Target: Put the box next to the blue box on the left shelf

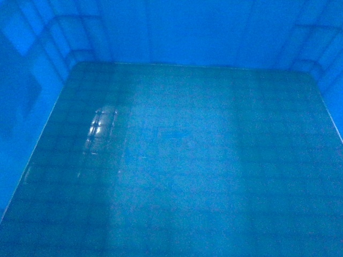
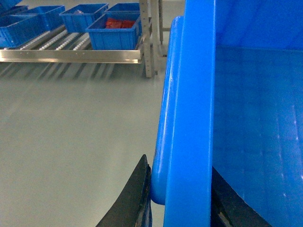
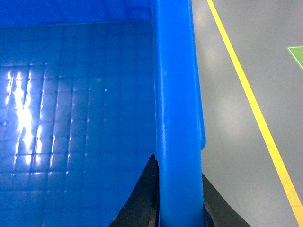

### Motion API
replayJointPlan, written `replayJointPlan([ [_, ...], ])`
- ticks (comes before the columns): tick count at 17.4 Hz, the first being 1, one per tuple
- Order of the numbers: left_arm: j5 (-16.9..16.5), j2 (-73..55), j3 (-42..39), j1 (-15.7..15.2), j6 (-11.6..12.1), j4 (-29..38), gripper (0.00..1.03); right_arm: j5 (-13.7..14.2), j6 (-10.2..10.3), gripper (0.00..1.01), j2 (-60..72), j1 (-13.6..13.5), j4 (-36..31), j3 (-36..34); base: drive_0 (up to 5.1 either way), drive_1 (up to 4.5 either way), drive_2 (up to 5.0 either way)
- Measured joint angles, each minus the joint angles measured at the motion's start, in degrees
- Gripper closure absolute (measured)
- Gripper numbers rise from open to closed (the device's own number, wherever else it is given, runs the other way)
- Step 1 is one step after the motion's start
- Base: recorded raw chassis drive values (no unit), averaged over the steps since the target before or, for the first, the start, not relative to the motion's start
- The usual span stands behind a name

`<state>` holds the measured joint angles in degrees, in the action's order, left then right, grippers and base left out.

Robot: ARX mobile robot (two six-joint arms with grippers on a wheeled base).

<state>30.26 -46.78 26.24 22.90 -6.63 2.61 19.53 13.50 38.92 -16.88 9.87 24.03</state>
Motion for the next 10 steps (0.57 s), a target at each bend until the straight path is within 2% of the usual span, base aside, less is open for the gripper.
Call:
replayJointPlan([
  [10,0.00,0.00,0.00,0.00,0.02,-0.02,0.83,0.04,0.02,0.92,-0.02,0.00,0.20,-0.02,0.0,4.03,-4.0],
])
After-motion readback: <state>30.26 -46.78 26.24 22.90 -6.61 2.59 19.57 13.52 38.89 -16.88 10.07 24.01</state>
